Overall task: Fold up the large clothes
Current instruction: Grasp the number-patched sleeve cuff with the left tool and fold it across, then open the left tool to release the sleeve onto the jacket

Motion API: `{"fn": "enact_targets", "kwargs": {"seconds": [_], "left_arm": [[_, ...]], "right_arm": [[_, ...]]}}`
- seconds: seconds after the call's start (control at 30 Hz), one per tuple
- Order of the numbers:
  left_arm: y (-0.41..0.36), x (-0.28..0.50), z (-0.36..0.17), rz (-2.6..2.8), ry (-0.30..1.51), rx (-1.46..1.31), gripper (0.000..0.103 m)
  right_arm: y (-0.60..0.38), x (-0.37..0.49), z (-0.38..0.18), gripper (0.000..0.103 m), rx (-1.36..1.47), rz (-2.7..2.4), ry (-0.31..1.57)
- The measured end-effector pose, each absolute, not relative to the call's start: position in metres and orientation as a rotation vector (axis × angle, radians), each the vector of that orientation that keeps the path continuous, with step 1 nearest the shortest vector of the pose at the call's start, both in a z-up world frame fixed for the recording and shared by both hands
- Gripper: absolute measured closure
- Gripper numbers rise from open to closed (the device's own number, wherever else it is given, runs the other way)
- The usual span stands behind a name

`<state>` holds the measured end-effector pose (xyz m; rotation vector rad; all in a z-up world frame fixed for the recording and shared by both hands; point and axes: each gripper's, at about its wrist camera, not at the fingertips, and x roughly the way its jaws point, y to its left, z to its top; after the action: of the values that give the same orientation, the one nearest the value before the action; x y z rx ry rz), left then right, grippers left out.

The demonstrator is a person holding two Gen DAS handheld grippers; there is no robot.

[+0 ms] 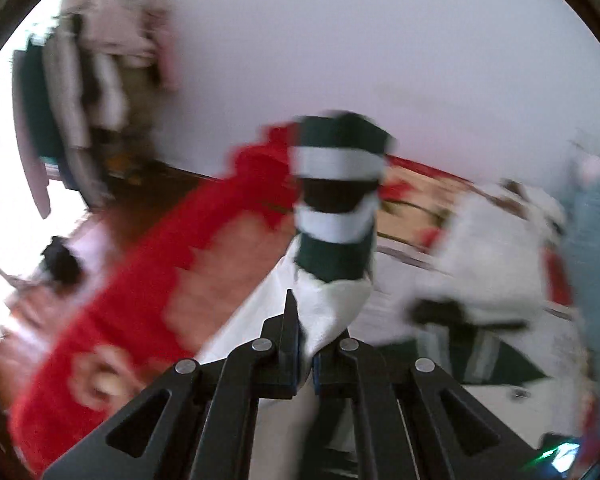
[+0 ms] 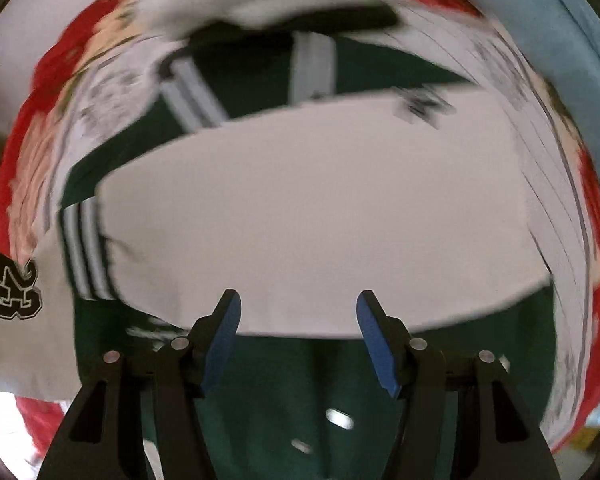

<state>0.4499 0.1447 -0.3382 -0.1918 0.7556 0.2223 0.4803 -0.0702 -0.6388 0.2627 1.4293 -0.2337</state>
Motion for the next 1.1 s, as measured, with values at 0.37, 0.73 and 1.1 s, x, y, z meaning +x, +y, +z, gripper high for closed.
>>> {"fn": "enact_targets", "kwargs": {"seconds": [0.37, 0.73, 1.1], "left_arm": [[-0.125, 0.469, -0.444, -0.140, 0.987, -0.145, 0.102], [-0.196, 0.462, -0.525, -0.130, 1.209, -0.049, 0.095], [-0.112, 0.427, -0.501, -0.044, 1.206, -0.387, 0.000]], "right_arm": [[-0.273, 0.407, -0.628, 0.041, 0.300, -0.503, 1.394], [-0.376, 0.361, -0.642, 0.041, 0.419, -0.565, 1.339], [-0.376, 0.390, -0.621, 0.041, 0.663, -0.396, 1.250]]}}
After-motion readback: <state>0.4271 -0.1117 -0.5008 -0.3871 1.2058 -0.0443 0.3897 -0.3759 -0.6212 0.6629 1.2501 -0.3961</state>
